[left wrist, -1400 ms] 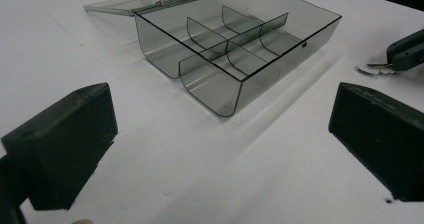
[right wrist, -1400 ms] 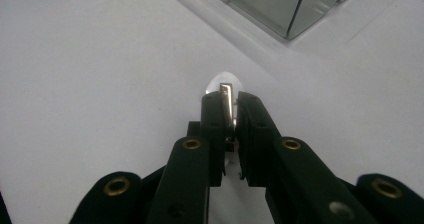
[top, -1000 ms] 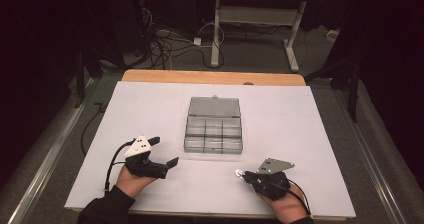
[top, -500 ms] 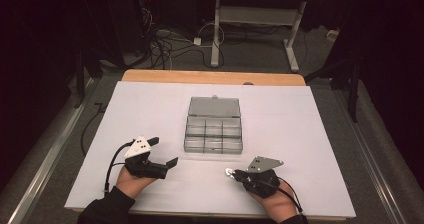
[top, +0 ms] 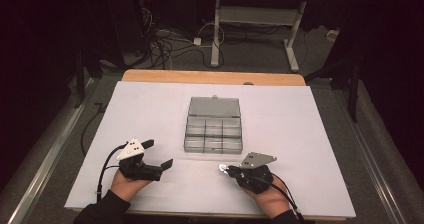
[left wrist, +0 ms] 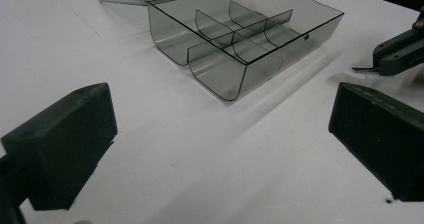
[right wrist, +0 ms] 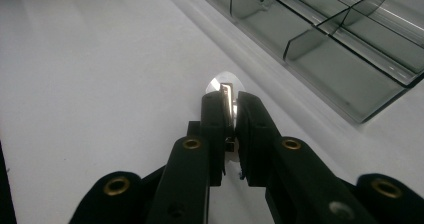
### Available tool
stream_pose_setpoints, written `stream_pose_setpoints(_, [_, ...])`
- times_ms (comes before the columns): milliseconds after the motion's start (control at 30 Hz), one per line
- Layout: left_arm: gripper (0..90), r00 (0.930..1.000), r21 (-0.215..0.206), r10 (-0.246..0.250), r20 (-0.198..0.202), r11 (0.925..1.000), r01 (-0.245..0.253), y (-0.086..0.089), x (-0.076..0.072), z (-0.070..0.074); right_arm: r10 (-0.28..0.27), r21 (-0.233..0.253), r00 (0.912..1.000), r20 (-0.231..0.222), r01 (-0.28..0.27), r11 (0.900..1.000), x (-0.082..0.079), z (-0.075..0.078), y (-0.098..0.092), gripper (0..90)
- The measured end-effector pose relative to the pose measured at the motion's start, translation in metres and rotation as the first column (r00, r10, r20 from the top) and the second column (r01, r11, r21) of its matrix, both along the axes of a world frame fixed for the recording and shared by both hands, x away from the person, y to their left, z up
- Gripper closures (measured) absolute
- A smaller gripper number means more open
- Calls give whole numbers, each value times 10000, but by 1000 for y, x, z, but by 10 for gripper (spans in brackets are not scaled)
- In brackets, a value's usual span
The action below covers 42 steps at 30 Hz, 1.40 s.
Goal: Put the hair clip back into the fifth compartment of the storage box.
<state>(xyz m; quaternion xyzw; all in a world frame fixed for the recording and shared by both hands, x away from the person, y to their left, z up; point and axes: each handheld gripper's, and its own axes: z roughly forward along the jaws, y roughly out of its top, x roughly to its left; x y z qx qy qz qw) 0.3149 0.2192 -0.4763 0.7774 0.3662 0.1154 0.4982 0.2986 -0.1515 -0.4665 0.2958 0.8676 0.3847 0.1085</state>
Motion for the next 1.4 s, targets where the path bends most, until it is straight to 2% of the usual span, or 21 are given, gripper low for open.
stream_pose_setpoints(333, [0,10000,83,-41,38,10000,40,-1,-3,0,48,73,9999,102,-49,10000,3,3,0,843])
stream_pose_setpoints(567, [0,9988,291,-281,399,9992,270,-11,-2,3,262,-230,9995,157,-258,9994,5,-1,1,843])
stream_pose_setpoints(667, [0,9994,281,-204,285,9994,196,-10,-1,1,247,-17,9996,163,-247,9997,5,2,0,843])
stream_pose_setpoints(967, [0,9997,295,93,234,9995,-100,-2,-6,0,382,181,9988,320,-388,9991,9,8,5,843])
stream_pose_setpoints(1400, [0,9998,264,-90,159,9996,86,-4,-4,-2,117,389,9988,470,-135,9992,12,18,2,843])
